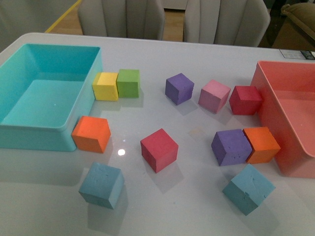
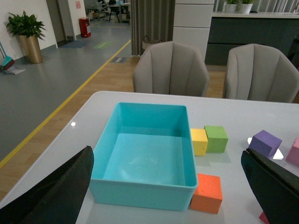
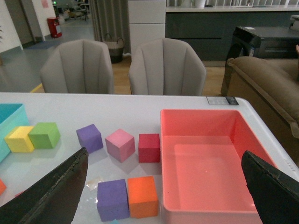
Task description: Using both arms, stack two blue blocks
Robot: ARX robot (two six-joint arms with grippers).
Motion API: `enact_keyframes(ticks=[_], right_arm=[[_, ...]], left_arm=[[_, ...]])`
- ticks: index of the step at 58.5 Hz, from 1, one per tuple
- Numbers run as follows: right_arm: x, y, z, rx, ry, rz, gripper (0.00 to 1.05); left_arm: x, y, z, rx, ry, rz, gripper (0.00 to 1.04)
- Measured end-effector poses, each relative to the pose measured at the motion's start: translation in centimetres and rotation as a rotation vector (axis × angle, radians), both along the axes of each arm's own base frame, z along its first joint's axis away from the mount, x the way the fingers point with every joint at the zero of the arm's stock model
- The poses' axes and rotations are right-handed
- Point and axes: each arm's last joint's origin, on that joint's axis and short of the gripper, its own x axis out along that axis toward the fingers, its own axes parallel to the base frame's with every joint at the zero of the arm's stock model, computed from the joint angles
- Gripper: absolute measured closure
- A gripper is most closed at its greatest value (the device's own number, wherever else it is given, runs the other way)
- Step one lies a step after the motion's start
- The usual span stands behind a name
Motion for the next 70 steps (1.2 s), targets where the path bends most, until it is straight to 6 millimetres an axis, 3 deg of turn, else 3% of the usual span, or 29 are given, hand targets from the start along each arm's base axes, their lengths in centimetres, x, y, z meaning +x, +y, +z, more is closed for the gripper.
enact_keyframes(ticks=[45,50,53,59,66,70], right_arm=[[0.0,0.0,0.0,0.000,0.000,0.000,0.09],[0.2,-0.1,-0.1,-0.060,0.281,0.165,0.09],[0.9,-0.2,-0.5,-0.077,0.451,0.289,0.09],[3.0,-0.8,-1.4,-0.162,0.546,0.304,0.09],[7.5,-1.2,-2.6,-0.317,0.629,0.318,0.09],[10.0,-0.9,-4.4,-0.332,0.772,0.390,0.09]], left_arm=[[0.0,0.0,0.0,0.000,0.000,0.000,0.09],[0.0,0.0,0.0,0.000,0.000,0.000,0.09],[0.0,0.0,0.0,0.000,0.000,-0.001,0.09],[0.0,0.0,0.0,0.000,0.000,0.000,0.09],[0.0,0.0,0.0,0.000,0.000,0.000,0.09],[0.0,0.0,0.0,0.000,0.000,0.000,0.09]])
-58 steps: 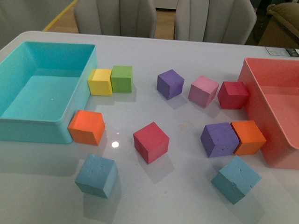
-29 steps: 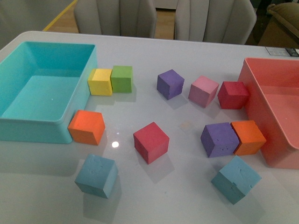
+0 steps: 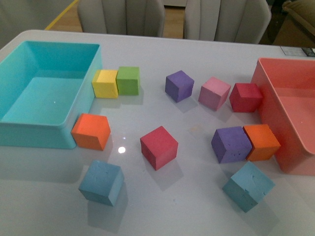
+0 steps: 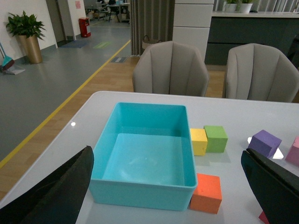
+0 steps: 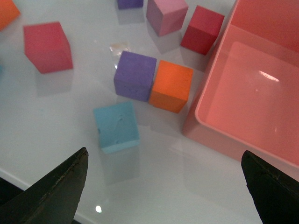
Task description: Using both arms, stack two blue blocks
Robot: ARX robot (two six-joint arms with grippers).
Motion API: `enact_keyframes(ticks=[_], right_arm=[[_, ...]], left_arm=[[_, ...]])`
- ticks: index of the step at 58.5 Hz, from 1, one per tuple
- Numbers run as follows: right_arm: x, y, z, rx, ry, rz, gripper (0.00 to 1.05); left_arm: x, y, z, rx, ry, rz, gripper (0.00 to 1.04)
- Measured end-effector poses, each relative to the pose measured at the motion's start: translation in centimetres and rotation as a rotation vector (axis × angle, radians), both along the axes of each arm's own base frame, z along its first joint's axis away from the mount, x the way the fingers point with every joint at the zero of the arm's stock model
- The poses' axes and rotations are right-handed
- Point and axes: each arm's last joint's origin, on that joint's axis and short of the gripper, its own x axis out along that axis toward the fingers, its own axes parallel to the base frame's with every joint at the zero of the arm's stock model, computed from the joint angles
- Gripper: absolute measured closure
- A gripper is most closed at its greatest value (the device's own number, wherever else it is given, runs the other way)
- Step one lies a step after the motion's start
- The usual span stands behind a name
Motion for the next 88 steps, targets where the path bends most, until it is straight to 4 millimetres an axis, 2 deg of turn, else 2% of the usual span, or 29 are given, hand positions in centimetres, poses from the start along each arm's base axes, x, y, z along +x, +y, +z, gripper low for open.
enact_keyframes(ticks=[4,12,24,52,70,83,88], right_arm=[[1.6,0.6,-2.1,-0.003,0.139,0.033,0.09],[3.4,1.6,-4.5,-0.055,0.237,0.069,0.09],[5.0,2.4,-6.9,-0.133,0.294,0.101,0.09],[7.8,4.9,-10.0,-0.186,0.334,0.169,0.09],[8.8,6.5,-11.4,-0.213,0.336,0.198,0.09],[8.8,6.5,-12.5,-0.243,0.338,0.179,0.09],[8.9,6.5,-12.6,-0.248,0.335,0.175,0.18]], left_arm=[[0.0,0.0,0.0,0.000,0.000,0.000,0.09],[0.0,0.0,0.0,0.000,0.000,0.000,0.09],[0.0,0.0,0.0,0.000,0.000,0.000,0.09],[0.0,0.0,0.0,0.000,0.000,0.000,0.09],[0.0,0.0,0.0,0.000,0.000,0.000,0.09],[0.0,0.0,0.0,0.000,0.000,0.000,0.09],[0.0,0.0,0.0,0.000,0.000,0.000,0.09]])
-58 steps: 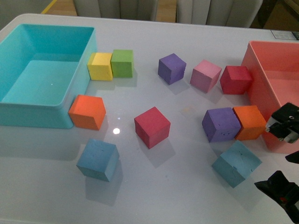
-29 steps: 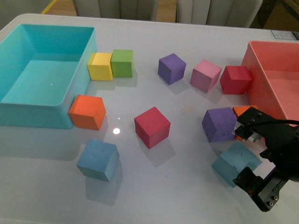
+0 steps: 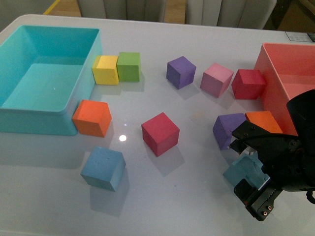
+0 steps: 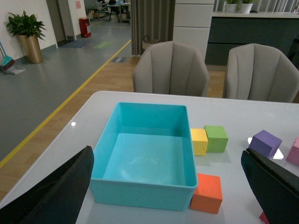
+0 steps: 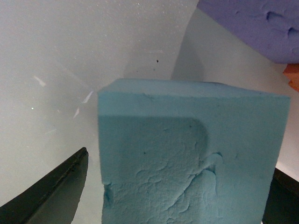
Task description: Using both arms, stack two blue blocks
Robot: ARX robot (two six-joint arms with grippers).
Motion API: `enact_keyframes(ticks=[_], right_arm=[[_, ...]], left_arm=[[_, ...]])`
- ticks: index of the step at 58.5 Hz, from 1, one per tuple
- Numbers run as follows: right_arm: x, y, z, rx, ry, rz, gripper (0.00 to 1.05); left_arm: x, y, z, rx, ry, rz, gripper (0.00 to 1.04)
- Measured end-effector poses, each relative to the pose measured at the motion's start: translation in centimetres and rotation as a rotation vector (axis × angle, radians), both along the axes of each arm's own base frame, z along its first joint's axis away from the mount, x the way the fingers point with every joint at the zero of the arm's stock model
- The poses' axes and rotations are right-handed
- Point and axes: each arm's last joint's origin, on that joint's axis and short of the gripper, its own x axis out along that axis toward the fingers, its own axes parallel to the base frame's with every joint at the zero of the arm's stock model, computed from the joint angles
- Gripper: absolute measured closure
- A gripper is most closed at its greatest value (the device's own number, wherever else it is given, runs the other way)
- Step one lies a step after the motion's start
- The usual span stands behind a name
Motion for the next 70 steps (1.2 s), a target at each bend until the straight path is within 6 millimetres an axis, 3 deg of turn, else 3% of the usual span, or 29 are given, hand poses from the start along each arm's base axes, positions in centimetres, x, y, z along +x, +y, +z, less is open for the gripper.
enact_keyframes(ticks=[9,14,24,34,42,50,57,70], right_arm=[[-0.1,0.1,0.0,-0.003,-0.004,0.001,0.44],[-0.3,0.1,0.4,0.002,-0.004,0.008,0.52],[-1.3,0.2,2.4,0.030,-0.006,0.051,0.59],[-1.1,0.5,7.1,0.107,-0.082,0.085,0.61],[1.2,2.0,10.2,0.163,-0.165,0.075,0.62],[4.3,4.6,11.5,0.201,-0.206,0.059,0.62],[6.8,7.0,11.2,0.206,-0.204,0.047,0.62],[11.0,10.5,8.2,0.169,-0.165,0.021,0.63]], left_arm=[[0.0,0.0,0.0,0.000,0.000,0.000,0.09],[0.0,0.0,0.0,0.000,0.000,0.000,0.09],[0.0,0.0,0.0,0.000,0.000,0.000,0.09],[0.0,0.0,0.0,0.000,0.000,0.000,0.09],[0.0,0.0,0.0,0.000,0.000,0.000,0.09],[0.0,0.0,0.0,0.000,0.000,0.000,0.09],[0.0,0.0,0.0,0.000,0.000,0.000,0.09],[0.0,0.0,0.0,0.000,0.000,0.000,0.09]])
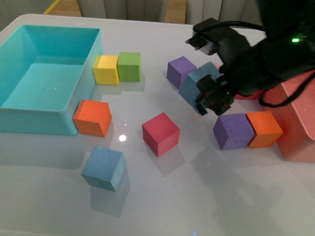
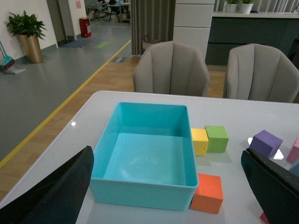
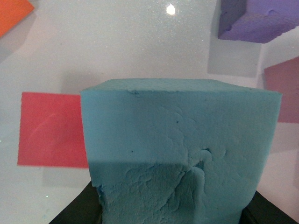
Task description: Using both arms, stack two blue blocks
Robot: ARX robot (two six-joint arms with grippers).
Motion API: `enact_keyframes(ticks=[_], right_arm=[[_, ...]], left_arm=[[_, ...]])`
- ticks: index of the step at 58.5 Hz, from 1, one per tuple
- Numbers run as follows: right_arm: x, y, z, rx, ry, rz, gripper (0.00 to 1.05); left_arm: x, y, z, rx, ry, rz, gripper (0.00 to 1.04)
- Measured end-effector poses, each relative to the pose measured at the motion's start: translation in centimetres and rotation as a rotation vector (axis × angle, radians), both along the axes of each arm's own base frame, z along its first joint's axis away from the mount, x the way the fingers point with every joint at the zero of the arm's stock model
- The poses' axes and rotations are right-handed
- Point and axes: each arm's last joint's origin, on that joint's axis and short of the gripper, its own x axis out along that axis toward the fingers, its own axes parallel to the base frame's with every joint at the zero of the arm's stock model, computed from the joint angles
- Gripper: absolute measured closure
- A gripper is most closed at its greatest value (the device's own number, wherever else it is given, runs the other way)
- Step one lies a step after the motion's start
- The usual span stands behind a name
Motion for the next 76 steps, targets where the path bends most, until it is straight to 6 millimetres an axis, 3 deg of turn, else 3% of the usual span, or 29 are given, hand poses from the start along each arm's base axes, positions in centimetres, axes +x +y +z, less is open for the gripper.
enact_keyframes(ticks=[20,35,45,64,69,76], right_arm=[[3.6,1.4,-3.9,-0.024,0.046,-0.040,0.63],[4.8,1.9,-6.4,-0.025,0.070,-0.058,0.63],[5.0,2.0,-6.7,-0.023,0.069,-0.061,0.63],[4.9,1.9,-6.8,0.005,0.055,-0.064,0.12],[4.8,1.7,-6.4,0.020,0.047,-0.073,0.08],[4.6,1.2,-3.9,0.085,-0.008,-0.079,0.09]], left_arm=[[0.0,0.0,0.0,0.000,0.000,0.000,0.09],[0.0,0.0,0.0,0.000,0.000,0.000,0.09],[0.0,0.0,0.0,0.000,0.000,0.000,0.09],[0.0,0.0,0.0,0.000,0.000,0.000,0.09],[0.0,0.0,0.0,0.000,0.000,0.000,0.09],[0.0,0.0,0.0,0.000,0.000,0.000,0.09]])
